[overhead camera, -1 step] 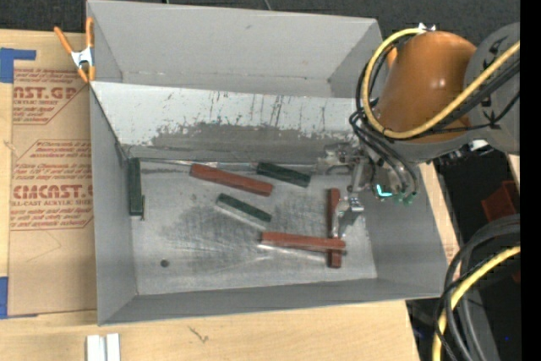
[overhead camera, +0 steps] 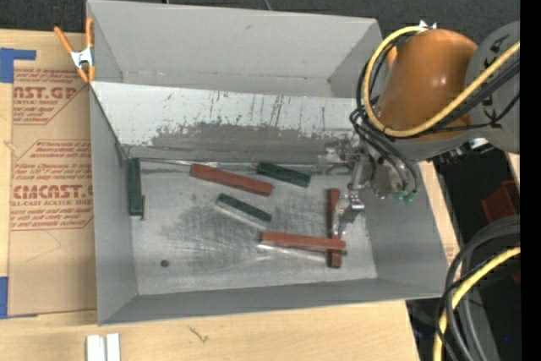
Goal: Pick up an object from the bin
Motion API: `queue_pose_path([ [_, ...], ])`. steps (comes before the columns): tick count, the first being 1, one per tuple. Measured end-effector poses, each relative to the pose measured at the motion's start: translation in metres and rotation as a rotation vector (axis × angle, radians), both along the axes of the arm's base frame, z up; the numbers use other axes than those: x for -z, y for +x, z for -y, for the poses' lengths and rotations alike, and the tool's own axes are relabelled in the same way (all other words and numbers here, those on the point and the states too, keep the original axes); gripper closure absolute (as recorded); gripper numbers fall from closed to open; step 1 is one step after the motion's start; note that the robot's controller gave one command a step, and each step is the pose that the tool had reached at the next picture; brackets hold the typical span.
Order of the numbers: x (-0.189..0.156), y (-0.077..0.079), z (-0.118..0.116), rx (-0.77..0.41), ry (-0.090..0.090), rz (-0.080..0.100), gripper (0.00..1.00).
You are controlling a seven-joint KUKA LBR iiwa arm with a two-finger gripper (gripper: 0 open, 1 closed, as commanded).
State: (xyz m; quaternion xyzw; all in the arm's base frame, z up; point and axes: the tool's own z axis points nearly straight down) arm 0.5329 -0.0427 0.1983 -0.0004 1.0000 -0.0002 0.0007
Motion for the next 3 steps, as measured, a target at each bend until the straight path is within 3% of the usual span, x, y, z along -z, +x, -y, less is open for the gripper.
queue_pose_path([
  [1, 0.08, -0.014, -0.015, 0.051, 0.001, 0.004, 0.0],
  [2, 0.077, -0.039, -0.026, -0.047, 0.0, -0.004, 0.0],
  [3, 0.061, -0.045, -0.031, 0.107, 0.001, 0.0, 0.0],
])
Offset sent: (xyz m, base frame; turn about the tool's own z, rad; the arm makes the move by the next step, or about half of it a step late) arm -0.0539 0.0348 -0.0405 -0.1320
